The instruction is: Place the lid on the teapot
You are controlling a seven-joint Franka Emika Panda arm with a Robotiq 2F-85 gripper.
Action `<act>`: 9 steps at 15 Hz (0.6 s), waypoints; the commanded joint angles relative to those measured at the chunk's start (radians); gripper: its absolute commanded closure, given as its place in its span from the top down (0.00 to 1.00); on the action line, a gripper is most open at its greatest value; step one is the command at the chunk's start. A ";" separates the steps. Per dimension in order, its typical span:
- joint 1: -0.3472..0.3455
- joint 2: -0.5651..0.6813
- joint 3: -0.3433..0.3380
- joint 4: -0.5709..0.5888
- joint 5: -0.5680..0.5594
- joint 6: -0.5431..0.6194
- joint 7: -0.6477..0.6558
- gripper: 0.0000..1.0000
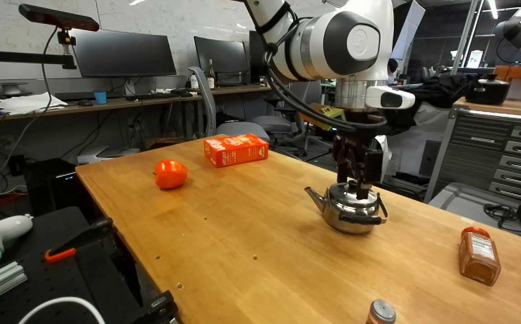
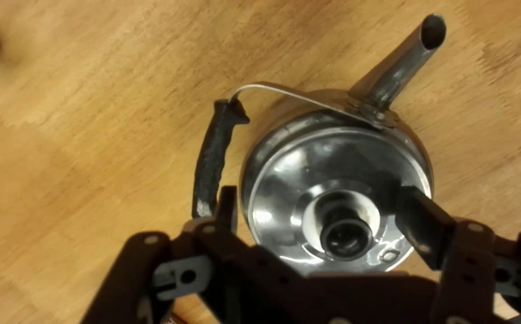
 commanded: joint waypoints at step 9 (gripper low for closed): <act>0.001 -0.356 0.025 -0.281 -0.018 0.071 -0.188 1.00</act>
